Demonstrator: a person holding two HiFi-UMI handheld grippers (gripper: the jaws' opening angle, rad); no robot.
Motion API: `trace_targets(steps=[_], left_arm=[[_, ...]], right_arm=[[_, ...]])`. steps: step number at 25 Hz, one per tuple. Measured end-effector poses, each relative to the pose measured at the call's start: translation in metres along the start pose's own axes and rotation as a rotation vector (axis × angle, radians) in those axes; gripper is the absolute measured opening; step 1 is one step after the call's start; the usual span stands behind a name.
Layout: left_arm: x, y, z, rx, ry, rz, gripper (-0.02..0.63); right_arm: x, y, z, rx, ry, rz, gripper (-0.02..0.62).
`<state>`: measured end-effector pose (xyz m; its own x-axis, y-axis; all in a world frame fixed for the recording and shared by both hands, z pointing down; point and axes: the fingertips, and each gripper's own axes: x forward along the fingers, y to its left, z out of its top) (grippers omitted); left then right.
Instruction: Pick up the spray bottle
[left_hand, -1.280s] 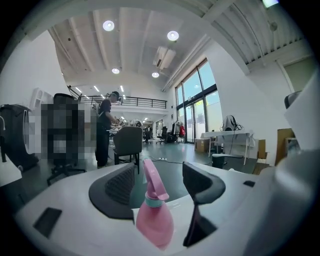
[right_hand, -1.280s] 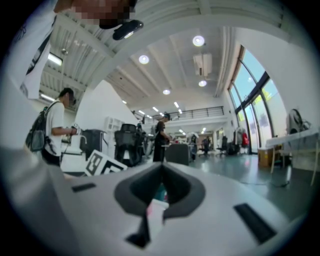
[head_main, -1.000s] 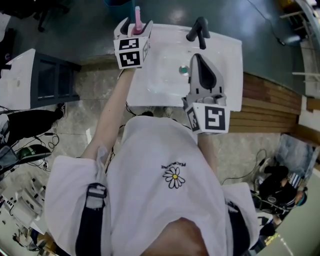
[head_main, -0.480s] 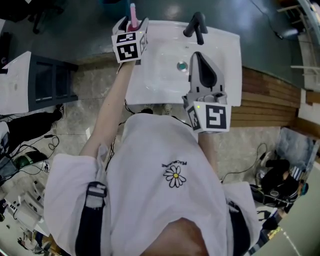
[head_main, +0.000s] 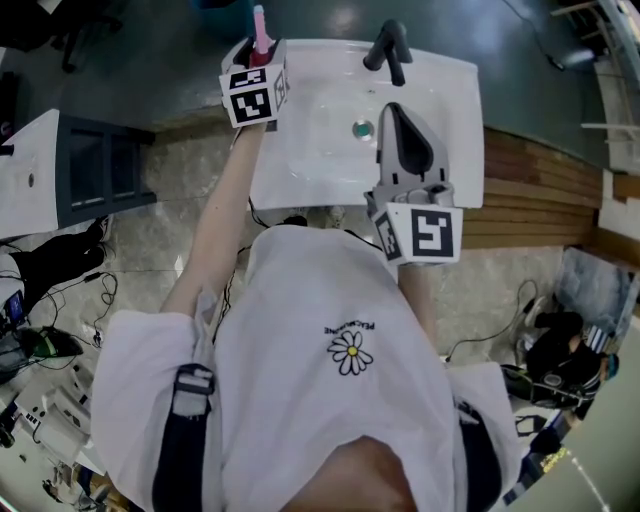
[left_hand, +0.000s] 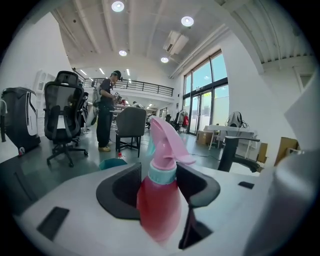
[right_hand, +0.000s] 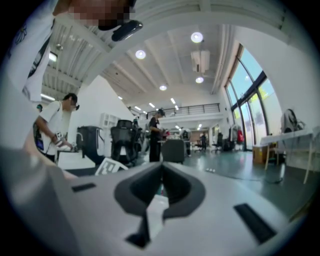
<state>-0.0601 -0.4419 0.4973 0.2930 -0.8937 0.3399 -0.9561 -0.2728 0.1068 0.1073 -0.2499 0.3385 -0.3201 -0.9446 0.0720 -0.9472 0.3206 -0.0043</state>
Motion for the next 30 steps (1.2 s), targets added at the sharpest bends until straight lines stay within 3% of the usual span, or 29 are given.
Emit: trace_targets(steps=[30], left_arm=[[-0.011, -0.013, 0.008, 0.055, -0.018, -0.05, 0.202]], right_arm=[[-0.001, 0.0, -0.005, 0.017, 0.007, 0.021, 0.029]])
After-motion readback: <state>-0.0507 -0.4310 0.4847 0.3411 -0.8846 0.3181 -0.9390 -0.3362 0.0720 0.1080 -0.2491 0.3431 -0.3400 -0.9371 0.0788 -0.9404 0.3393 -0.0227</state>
